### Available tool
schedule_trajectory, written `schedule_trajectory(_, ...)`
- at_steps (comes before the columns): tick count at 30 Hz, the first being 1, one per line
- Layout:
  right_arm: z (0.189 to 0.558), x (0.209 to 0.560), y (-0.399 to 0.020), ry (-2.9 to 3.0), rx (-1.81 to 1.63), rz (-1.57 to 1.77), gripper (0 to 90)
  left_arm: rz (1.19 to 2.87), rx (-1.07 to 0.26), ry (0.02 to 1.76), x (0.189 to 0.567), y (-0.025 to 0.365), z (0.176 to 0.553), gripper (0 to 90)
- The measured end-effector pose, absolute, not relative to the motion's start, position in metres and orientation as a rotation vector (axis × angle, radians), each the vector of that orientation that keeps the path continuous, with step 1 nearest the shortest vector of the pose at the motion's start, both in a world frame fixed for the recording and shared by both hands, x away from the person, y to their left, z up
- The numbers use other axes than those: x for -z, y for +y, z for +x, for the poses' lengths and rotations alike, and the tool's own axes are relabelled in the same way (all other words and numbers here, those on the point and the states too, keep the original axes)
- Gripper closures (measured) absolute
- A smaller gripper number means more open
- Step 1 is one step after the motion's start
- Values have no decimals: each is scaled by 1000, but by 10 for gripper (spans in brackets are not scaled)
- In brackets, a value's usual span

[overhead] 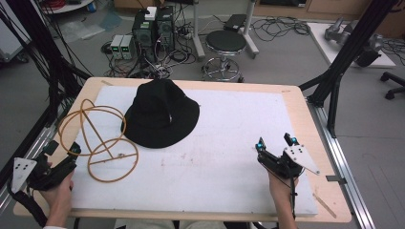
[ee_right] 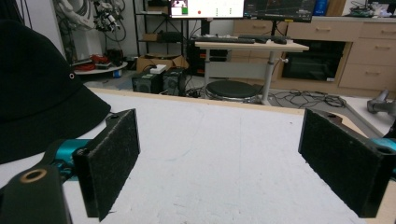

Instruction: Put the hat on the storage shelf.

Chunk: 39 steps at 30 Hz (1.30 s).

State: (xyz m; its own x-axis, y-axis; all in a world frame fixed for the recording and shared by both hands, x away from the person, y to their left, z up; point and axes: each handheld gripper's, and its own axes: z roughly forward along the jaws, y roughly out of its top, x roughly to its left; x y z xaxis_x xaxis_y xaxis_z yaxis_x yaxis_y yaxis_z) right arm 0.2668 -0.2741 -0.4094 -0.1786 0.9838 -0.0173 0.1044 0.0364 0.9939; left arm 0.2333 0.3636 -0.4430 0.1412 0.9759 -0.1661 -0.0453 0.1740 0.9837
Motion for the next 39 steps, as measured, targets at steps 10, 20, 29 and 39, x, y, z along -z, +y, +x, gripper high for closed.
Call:
schedule_trajectory(10,266,410,-275,1426,-1268,1192,117,1099,-1006,1145,443,364,233,230)
schedule_trajectory(20,265,411,-275,1422,-1261,1199,117,1109,-1005,1140,443,363,234,227)
schedule_trajectory(29,266,408,-276,1449,-1262,1213,117,1112,-1007,1137,443,362,234,227)
schedule_trajectory(39,263,389,-262,1501,-1311,1131,117,1105,-1009,1135,441,362,232,227)
